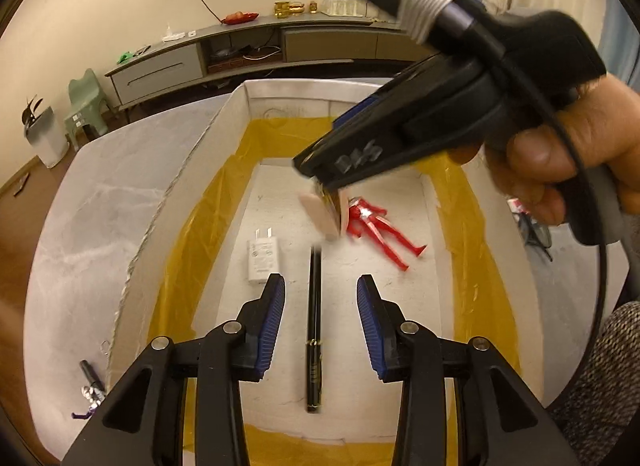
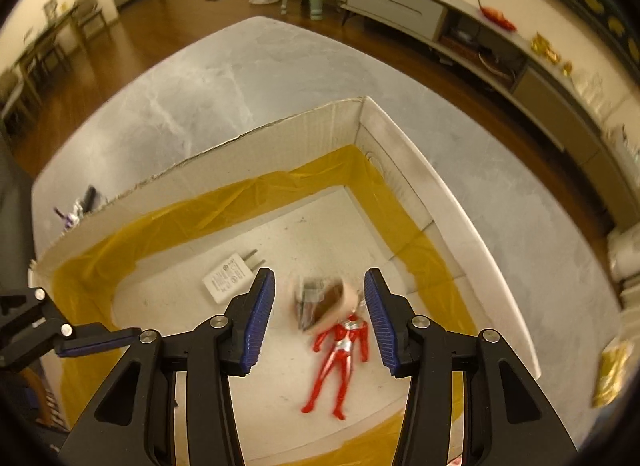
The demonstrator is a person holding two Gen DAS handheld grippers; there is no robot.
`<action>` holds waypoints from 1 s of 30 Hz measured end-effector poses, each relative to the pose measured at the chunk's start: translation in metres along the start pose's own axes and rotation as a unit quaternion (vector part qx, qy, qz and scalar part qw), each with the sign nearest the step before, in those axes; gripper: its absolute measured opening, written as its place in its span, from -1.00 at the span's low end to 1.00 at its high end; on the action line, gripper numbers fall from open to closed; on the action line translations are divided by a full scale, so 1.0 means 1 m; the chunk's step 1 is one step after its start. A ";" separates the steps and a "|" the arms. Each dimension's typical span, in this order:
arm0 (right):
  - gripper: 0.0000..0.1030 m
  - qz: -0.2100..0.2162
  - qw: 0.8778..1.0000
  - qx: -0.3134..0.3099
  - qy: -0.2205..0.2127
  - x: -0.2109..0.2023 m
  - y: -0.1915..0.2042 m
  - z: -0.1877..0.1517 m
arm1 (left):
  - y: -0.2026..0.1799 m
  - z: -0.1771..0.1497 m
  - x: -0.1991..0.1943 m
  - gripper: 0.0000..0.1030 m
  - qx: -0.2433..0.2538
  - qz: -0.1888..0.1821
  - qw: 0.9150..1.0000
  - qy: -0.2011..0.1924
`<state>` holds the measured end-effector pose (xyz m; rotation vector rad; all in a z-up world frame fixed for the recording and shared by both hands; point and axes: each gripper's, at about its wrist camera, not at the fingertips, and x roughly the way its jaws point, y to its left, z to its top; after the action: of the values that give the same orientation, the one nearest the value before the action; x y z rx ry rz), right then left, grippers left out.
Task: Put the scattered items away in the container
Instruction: 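Open both tools to release the pen and stapler into the box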
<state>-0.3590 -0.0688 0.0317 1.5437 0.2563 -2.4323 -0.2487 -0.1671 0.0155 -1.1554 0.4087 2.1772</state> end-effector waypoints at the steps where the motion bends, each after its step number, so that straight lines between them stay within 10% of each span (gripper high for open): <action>1: -0.04 0.002 1.000 0.007 -0.001 -0.001 -0.003 -0.001 | 0.001 -0.001 0.001 -0.23 -0.001 -0.001 1.000 0.003; 30: -0.04 0.006 0.998 -0.033 -0.046 -0.081 0.028 -0.081 | -0.033 -0.023 -0.063 -0.17 0.014 0.034 0.999 -0.020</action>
<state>-0.2479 -0.0635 0.0702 1.3980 0.3041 -2.4520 -0.1866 -0.1790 0.0551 -1.0961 0.4672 2.2415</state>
